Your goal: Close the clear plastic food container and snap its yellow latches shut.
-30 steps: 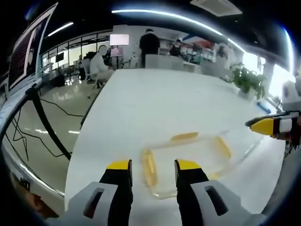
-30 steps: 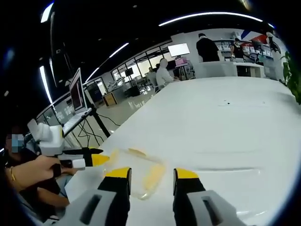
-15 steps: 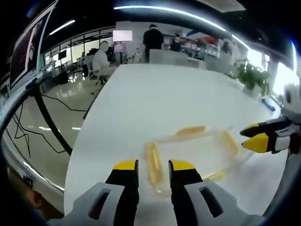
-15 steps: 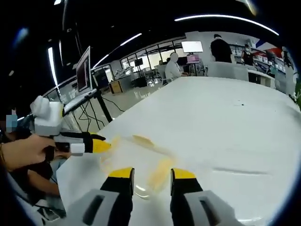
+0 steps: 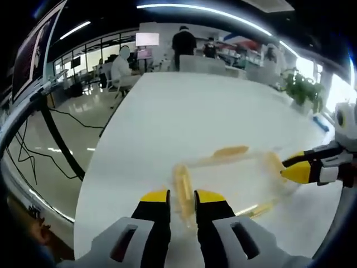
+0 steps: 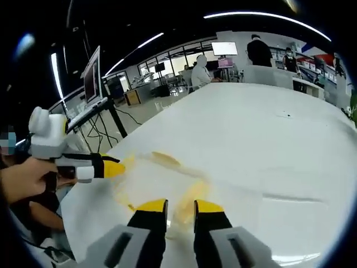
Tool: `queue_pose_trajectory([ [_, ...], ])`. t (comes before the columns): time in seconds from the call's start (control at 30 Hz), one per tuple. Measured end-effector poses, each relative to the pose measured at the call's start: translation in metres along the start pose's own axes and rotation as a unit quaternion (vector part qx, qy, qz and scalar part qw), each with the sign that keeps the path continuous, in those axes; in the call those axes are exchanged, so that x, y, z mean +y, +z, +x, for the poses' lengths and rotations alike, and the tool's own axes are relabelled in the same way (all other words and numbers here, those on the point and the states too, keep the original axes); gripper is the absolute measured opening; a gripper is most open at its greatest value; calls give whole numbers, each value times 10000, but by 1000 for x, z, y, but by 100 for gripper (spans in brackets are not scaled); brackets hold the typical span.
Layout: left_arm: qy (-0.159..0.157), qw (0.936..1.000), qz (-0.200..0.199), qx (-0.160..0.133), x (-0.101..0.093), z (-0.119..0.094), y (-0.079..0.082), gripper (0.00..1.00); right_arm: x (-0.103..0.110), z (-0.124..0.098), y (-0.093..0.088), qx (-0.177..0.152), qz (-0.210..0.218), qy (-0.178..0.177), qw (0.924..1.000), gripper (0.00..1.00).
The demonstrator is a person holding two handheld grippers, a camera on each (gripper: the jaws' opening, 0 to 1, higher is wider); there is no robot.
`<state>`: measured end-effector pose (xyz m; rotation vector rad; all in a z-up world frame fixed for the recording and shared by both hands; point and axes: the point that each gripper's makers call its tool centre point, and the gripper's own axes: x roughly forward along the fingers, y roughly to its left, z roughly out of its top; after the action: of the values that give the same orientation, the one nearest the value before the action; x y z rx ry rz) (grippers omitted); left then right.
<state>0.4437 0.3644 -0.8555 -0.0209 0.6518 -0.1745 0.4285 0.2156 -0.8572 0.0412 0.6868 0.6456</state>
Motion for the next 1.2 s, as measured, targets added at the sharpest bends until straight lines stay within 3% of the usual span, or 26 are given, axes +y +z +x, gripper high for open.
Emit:
queue_pose_trajectory([
  [0.13, 136, 9999, 6, -3, 2, 1, -1, 9, -3, 1, -2, 52, -52, -33, 10000, 7],
  [0.27, 56, 10000, 28, -4, -5, 2, -1, 2, -3, 1, -2, 48, 10, -31, 10000, 6],
  [0.57, 208, 9998, 60, 18, -3, -1, -3, 1, 0, -1, -2, 120, 2, 108, 9999, 4],
  [1.03, 298, 9995, 75, 89, -3, -7, -8, 1, 1, 0, -2, 130, 21, 9, 9999, 4],
  [1.2, 367, 9993, 82, 28, -2, -7, -7, 1, 6, 1, -6, 119, -222, -52, 9997, 6],
])
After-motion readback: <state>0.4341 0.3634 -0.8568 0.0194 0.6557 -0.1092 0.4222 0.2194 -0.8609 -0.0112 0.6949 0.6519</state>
